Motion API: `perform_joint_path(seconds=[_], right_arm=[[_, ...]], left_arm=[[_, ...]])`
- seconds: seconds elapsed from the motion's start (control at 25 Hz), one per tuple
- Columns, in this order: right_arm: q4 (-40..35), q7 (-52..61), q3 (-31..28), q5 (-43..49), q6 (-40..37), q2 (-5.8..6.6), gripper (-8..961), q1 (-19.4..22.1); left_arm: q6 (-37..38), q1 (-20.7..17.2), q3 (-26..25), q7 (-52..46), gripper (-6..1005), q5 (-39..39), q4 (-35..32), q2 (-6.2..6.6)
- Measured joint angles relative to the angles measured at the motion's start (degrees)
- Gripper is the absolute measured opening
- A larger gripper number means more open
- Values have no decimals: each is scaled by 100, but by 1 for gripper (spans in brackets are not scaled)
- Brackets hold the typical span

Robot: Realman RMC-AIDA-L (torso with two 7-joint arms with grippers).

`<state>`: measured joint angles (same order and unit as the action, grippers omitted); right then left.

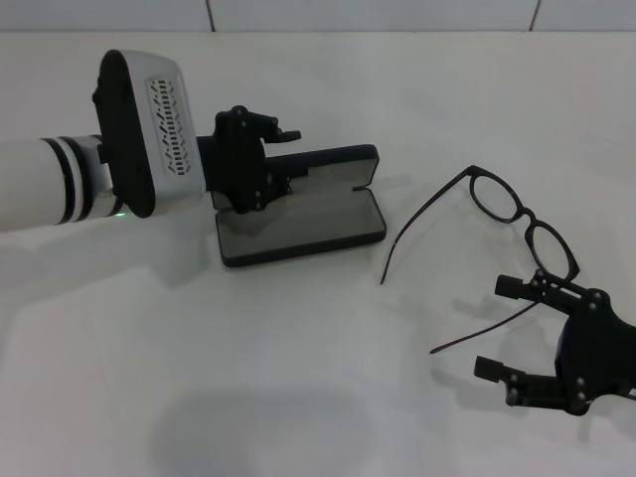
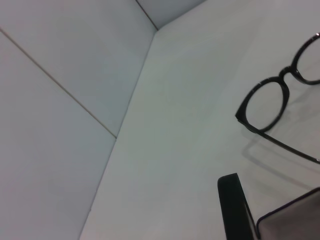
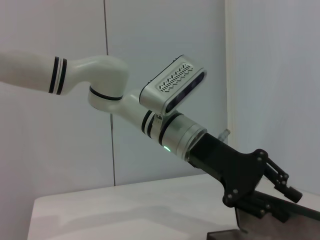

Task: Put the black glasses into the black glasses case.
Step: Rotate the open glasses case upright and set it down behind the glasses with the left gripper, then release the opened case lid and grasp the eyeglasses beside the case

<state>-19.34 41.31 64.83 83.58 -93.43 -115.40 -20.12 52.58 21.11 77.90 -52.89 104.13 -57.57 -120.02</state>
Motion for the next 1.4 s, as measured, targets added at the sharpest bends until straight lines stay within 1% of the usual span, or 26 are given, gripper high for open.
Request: perform_joint_path(seconds=[0.16,0.48,0.88,1.04,1.2,1.28,1.4], right_arm=[[0,0,-7,0,0,0,884,0],[1,0,-5,0,0,0,884,0],[-9,0,-5,-4,0,0,884,0],[-12,0,-5,-58,0,0,884,12],[-28,2,-5,-78,0,0,884,18],[-34,8,-5,-113,0,0,884,19],[-28,16,-5,-216,0,4,884,20]], left_arm=[[10,-1,2,-1,340,-25,3,-2],[-8,-33,180,-2,546,-13,-3,3],[216,-103,216,-49,554,-13,-49,13],[440,-230,190,-80,557,-293,-185,22],[741,-448,133,-226,561,-718,-490,39],[908,-566,12,-463,562,-882,-658,42],[1444,-679,-403,-1243,565,-1230,-777,46]])
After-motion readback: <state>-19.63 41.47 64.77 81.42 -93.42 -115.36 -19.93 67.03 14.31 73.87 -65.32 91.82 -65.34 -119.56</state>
